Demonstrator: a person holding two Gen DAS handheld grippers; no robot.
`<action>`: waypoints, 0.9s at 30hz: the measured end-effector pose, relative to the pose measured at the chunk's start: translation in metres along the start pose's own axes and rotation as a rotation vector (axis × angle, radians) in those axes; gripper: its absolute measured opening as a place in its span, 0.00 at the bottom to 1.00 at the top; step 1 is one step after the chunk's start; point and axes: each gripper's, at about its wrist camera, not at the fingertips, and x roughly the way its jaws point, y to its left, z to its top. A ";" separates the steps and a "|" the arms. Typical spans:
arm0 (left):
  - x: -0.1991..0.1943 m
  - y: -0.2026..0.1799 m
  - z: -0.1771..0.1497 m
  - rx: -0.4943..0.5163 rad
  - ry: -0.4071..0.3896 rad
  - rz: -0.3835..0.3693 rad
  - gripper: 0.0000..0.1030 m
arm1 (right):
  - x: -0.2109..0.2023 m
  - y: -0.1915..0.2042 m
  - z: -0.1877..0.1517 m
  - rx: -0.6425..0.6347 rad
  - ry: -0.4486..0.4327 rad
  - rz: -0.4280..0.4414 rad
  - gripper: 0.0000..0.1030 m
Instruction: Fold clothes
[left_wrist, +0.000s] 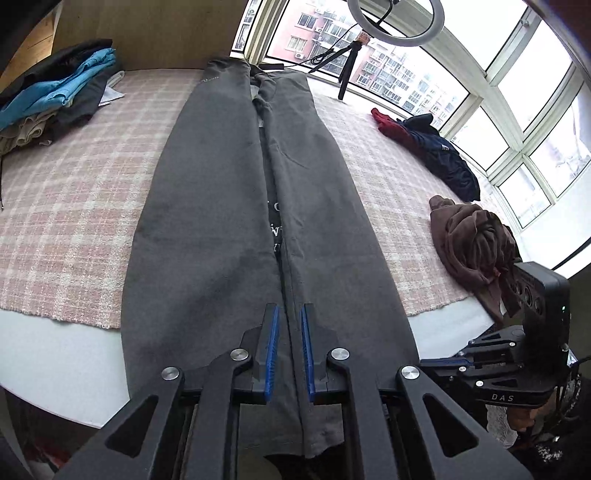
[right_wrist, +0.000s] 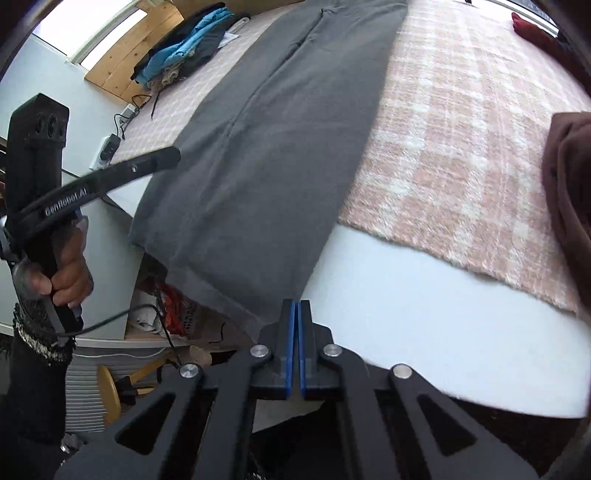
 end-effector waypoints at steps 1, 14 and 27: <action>0.002 -0.002 0.002 0.004 -0.004 -0.008 0.11 | 0.000 -0.002 -0.004 0.003 0.010 -0.002 0.01; 0.002 -0.019 0.081 0.103 0.033 -0.007 0.13 | -0.172 -0.022 0.129 -0.040 -0.296 0.077 0.06; -0.029 0.033 0.117 0.034 0.022 0.119 0.16 | 0.030 -0.045 0.370 -0.039 -0.117 0.020 0.06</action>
